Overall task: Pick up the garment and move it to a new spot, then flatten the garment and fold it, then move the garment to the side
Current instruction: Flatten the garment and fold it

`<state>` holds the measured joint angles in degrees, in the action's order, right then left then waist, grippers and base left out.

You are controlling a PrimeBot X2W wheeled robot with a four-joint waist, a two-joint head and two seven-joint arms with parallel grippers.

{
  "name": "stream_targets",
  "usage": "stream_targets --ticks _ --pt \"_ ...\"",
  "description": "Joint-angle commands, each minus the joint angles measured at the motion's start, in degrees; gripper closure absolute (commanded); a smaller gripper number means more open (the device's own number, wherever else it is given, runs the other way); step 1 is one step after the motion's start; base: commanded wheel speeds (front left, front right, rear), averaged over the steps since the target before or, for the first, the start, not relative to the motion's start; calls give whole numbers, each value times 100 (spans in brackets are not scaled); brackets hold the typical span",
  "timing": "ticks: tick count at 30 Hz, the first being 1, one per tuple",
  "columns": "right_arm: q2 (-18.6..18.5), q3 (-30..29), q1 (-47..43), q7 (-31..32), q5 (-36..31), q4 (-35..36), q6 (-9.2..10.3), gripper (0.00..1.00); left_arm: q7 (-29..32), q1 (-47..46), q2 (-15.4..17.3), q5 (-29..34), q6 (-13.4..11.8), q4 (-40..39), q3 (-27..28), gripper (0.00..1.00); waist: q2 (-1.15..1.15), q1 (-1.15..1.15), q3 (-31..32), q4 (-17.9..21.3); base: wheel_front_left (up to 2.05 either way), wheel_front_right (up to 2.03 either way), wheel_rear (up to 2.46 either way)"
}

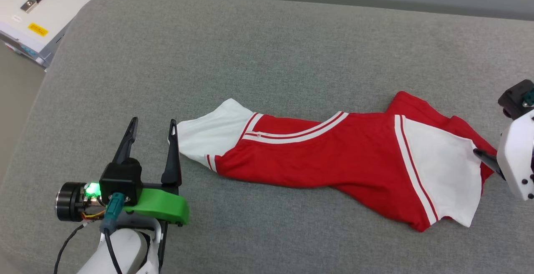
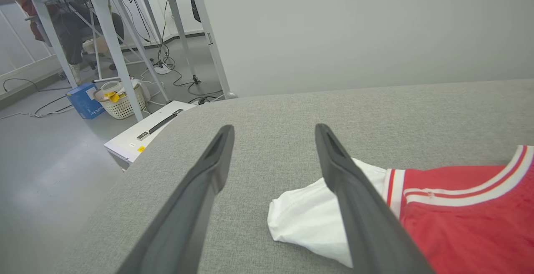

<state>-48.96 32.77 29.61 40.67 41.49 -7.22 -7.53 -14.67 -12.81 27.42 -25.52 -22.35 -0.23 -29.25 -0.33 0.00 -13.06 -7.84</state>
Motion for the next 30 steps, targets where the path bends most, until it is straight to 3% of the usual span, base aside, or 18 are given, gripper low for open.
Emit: stream_targets --ticks 1,9,14,15,16,30 --pt "28 118 104 8 -12 -83 4 0 -32 44 -81 137 73 37 80 0 33 0 -219 -106 0 0 0" --pt "494 765 33 -328 -24 -1019 4 0 -32 -120 -471 485 493 244 411 0 33 0 -565 -237 0 0 0" --pt "567 1120 235 -688 -26 -1277 4 0 -32 -100 -668 658 713 433 645 0 33 0 -497 -240 0 0 0" --pt "543 1180 320 -788 -67 -1284 4 87 -32 -85 -703 688 749 464 678 0 33 0 -472 -234 0 0 0" --pt "512 1259 419 -890 -85 -1302 4 100 -32 -66 -746 725 793 503 716 0 33 0 -432 -226 0 0 0" --pt "338 1084 1791 -2641 -327 -1671 4 100 -32 339 -1133 1089 1178 779 1284 0 33 0 197 -77 0 0 0"
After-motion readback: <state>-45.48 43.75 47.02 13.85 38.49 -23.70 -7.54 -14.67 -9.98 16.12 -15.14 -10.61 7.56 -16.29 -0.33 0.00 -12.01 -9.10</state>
